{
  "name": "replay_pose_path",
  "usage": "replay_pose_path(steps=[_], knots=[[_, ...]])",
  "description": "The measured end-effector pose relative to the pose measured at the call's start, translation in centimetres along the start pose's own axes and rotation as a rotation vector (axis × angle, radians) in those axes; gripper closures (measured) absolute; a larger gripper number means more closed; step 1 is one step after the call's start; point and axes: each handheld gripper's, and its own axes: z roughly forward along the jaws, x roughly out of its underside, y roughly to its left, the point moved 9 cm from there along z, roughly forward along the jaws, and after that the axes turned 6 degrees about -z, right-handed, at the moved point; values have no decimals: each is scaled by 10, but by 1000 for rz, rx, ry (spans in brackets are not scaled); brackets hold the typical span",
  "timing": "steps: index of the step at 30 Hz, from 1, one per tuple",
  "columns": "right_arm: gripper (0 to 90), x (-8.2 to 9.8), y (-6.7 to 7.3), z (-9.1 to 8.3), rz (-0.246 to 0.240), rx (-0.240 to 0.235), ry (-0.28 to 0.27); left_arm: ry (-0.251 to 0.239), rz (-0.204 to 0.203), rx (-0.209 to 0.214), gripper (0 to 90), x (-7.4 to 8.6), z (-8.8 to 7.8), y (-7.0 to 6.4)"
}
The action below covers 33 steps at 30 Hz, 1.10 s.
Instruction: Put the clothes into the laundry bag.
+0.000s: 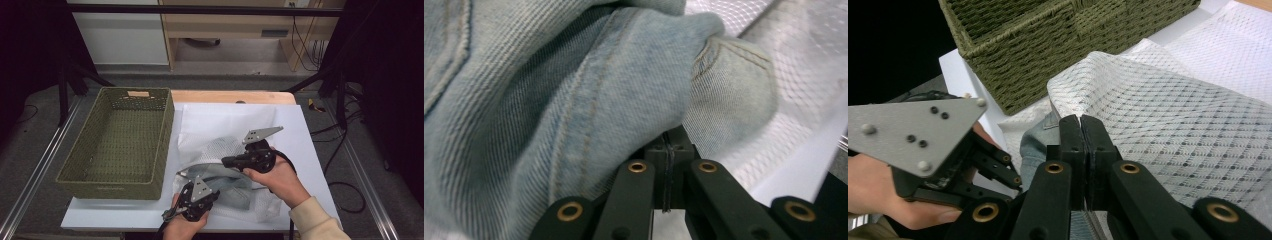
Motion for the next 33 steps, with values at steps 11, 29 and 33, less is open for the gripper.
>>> replay_pose_path(steps=[11, 29, 33], knots=[[894, 6, -1, 0, 3, 5, 7, -30, -1, -44, 900, -22, 15, 11], [894, 21, -9, -5, 40, 22, 8, -106, -75, -85, 900, -42, 31, 26], [894, 23, -10, -5, 45, 22, 5, -113, -78, -89, 900, -45, 35, 27]])
